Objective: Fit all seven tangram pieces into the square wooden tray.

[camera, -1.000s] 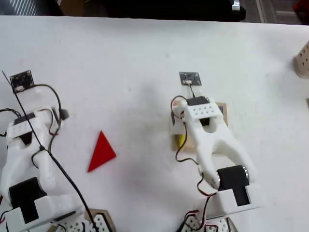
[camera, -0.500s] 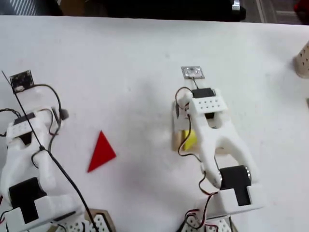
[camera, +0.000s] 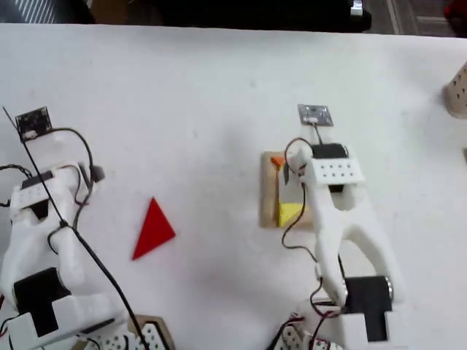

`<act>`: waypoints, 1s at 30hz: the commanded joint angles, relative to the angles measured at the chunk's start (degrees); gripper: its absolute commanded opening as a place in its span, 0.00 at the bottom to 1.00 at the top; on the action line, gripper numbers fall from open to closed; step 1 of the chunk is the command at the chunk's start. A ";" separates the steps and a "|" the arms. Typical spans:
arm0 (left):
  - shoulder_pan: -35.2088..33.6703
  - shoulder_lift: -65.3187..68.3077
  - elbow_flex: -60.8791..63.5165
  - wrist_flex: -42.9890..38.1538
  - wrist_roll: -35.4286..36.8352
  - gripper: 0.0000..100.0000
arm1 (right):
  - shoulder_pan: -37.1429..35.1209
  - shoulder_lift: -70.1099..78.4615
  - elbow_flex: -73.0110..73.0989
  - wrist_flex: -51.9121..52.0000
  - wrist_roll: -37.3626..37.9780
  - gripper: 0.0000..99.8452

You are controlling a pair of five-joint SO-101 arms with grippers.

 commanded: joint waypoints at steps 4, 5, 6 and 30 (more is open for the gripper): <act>2.51 -0.75 -0.44 -0.79 -1.32 0.27 | 6.20 -6.55 11.34 -16.04 1.14 0.30; 3.30 -0.75 -0.44 0.44 -1.32 0.27 | 7.16 -6.64 11.60 -16.75 1.76 0.30; 4.44 -0.75 -0.44 3.25 -1.32 0.27 | 7.96 -6.73 11.78 -17.01 3.25 0.30; 8.92 -0.84 -0.79 13.36 -13.19 0.02 | 14.20 -6.99 13.98 -9.27 9.32 0.02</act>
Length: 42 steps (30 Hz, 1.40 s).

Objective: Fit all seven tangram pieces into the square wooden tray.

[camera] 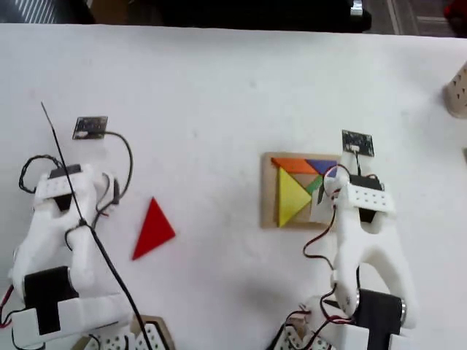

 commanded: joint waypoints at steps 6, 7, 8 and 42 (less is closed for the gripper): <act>-0.92 -0.92 -0.97 1.85 -4.66 0.02 | -3.03 -2.51 -0.35 3.38 4.48 0.02; -0.75 -1.36 -0.97 3.69 -6.95 0.02 | -3.47 -2.51 -0.35 3.30 4.48 0.02; -0.57 -2.51 -0.88 5.19 -9.58 0.02 | -3.91 -2.51 -0.35 3.21 4.40 0.02; 0.40 -20.53 15.38 -6.51 -14.68 0.02 | -8.75 -12.26 4.57 4.18 4.48 0.02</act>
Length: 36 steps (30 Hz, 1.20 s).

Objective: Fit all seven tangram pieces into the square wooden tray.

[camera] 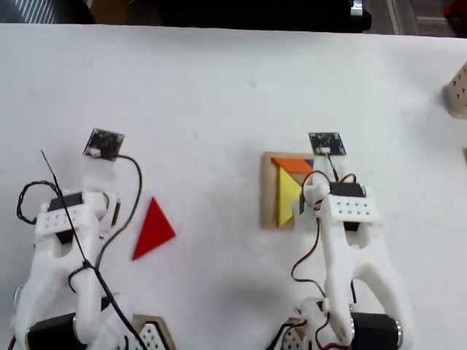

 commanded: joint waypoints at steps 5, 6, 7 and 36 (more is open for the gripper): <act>0.66 -1.80 -0.18 -3.69 3.34 0.06 | -0.31 -3.03 0.53 0.40 0.70 0.02; 0.66 -1.01 -0.44 -3.78 4.31 0.07 | -0.31 -3.03 0.53 0.40 0.70 0.02; 0.57 0.04 -0.88 -3.78 4.92 0.09 | -0.31 -3.03 0.53 0.22 0.70 0.02; -2.15 9.71 -9.85 2.55 5.45 0.02 | -4.88 -2.42 5.54 -11.74 0.53 0.02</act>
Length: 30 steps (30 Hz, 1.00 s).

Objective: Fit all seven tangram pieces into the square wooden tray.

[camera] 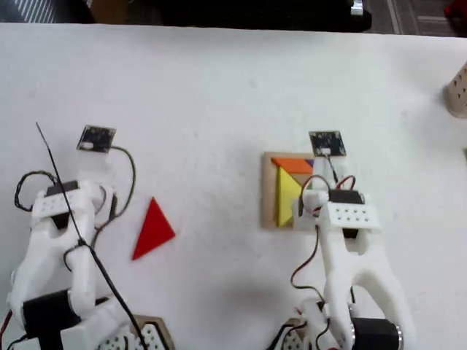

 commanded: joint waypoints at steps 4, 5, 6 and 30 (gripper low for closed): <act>-0.92 -0.04 -3.16 0.53 1.49 0.02 | -6.46 -1.27 2.02 -4.35 0.35 0.02; -0.92 -0.04 -3.16 0.53 1.49 0.02 | -6.46 -1.27 1.93 -4.44 0.35 0.02; -0.92 -0.04 -3.16 0.53 1.49 0.02 | -6.55 -1.27 1.93 -4.97 0.44 0.02; -1.01 -0.04 -3.16 0.62 1.49 0.02 | -0.84 -2.33 1.23 -6.02 0.79 0.02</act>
